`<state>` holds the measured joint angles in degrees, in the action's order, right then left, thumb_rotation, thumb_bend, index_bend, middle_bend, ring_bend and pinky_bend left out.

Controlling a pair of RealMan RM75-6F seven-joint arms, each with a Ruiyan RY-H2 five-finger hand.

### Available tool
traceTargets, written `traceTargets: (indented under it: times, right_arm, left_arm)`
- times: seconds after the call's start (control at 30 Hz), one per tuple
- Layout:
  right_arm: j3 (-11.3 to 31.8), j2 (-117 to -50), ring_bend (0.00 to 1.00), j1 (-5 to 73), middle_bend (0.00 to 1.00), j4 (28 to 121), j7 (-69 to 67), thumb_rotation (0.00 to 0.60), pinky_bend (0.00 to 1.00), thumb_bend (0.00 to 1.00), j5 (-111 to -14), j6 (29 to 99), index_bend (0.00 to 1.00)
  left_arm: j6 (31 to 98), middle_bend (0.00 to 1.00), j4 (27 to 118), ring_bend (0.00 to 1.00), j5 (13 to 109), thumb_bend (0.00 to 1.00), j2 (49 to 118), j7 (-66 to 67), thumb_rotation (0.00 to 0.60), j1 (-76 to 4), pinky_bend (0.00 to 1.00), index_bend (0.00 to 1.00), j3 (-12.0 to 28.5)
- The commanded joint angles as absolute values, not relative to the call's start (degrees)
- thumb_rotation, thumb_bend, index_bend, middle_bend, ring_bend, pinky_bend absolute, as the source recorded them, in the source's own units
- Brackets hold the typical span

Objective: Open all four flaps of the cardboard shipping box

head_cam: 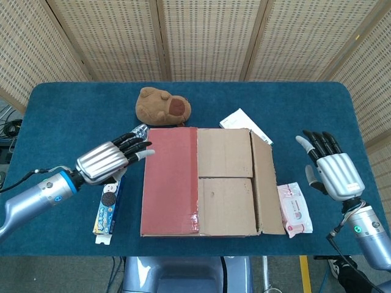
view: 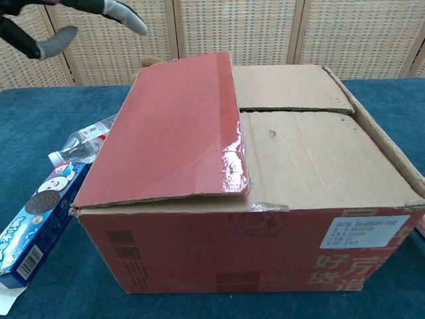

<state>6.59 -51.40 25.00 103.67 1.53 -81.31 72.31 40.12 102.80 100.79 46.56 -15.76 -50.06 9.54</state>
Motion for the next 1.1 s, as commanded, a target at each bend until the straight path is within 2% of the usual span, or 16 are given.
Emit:
traceTargets:
  times: [0.03, 0.23, 0.5, 1.1]
  right_arm:
    - [6.55, -51.69, 0.00, 24.69, 0.04, 103.62, 1.69, 0.600, 0.02, 0.67, -81.57, 72.48, 0.06]
    - [6.35, -52.22, 0.00, 24.09, 0.04, 103.64, 1.66, 0.600, 0.02, 0.67, -82.62, 72.47, 0.06]
    - [6.58, -52.21, 0.00, 23.46, 0.04, 103.49, 1.28, 0.600, 0.02, 0.67, -83.20, 72.53, 0.06]
    - [6.84, -51.95, 0.00, 22.61, 0.04, 102.88, 0.24, 0.600, 0.02, 0.71, -83.31, 72.21, 0.06]
  left_arm:
    - [37.43, 0.07, 101.06, 0.00, 100.33, 0.87, 49.82, -17.18, 0.600, -53.82, 0.00, 0.15, 10.46]
    - [32.79, 0.10, 98.57, 0.00, 98.17, 0.88, 56.38, -15.71, 0.600, -60.34, 0.00, 0.18, 11.80]
    - [29.57, 0.10, 96.37, 0.00, 93.38, 0.88, 61.81, -12.99, 0.600, -65.31, 0.00, 0.19, 12.92]
    - [26.46, 0.15, 94.57, 0.00, 88.17, 0.88, 67.34, -9.41, 0.600, -69.75, 0.00, 0.23, 12.09]
